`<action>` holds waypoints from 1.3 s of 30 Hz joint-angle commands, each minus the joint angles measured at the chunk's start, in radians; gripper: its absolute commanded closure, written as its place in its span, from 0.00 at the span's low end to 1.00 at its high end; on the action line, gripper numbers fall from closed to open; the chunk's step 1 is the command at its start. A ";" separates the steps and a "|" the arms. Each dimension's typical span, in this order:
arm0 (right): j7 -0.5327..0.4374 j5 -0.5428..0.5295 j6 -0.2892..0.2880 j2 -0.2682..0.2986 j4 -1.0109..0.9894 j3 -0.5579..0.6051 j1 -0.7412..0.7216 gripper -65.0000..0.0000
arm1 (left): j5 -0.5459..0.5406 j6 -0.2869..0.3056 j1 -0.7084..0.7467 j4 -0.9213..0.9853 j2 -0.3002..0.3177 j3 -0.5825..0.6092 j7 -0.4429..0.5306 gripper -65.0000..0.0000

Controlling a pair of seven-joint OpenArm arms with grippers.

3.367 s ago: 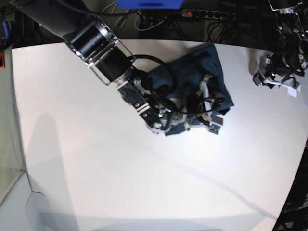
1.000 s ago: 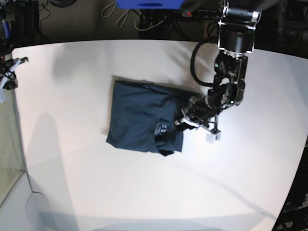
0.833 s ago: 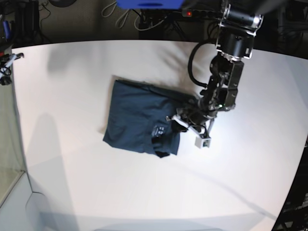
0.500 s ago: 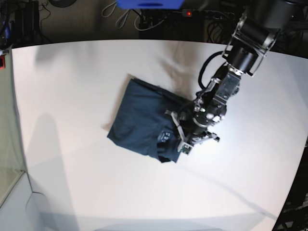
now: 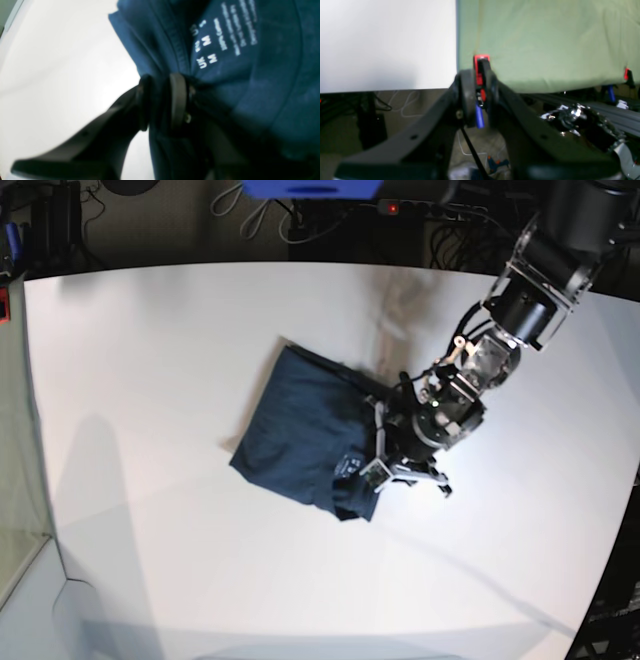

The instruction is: Layout the t-shirt on the table in an organized manner, then fold the t-shirt properly

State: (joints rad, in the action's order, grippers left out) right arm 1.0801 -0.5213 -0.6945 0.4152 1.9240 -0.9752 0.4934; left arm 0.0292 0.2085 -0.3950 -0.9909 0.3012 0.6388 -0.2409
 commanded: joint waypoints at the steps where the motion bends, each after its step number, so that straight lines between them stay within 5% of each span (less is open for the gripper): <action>1: -0.018 -0.007 -0.004 0.021 0.015 -0.012 0.001 0.89 | -0.007 0.047 -0.003 -0.015 0.000 -0.024 -0.038 0.78; 7: -0.018 -0.007 -0.004 0.003 0.015 -0.011 -0.008 0.89 | -0.127 0.049 0.054 -0.050 -0.004 -0.253 -0.064 0.78; 13: -0.019 -0.010 -0.004 0.001 0.015 -0.006 -0.012 0.89 | -0.383 0.052 0.130 -0.059 -0.001 -0.526 -0.260 0.78; 19: -0.019 -0.010 -0.004 0.001 0.015 -0.004 -0.051 0.89 | -0.519 0.052 0.233 -0.161 -0.001 -0.706 -0.403 0.77; 24: -0.019 -0.012 -0.004 0.001 0.015 0.011 -0.071 0.89 | -0.619 0.052 0.281 -0.237 -0.003 -0.801 -0.529 0.74; 31: -0.019 -0.012 -0.004 0.001 0.015 0.083 -0.072 0.89 | -0.763 0.052 0.347 -0.309 -0.003 -0.897 -0.578 0.45; 39: -0.019 -0.012 -0.004 0.001 0.015 0.104 -0.075 0.89 | -0.832 0.055 0.353 -0.313 -0.001 -0.936 -0.576 0.42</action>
State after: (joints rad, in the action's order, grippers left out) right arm 1.0767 -0.5293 -0.6945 0.3962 1.9240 -0.8627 0.4160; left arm -0.7834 0.2581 -0.0235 -1.2892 0.2874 -0.2928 -0.8307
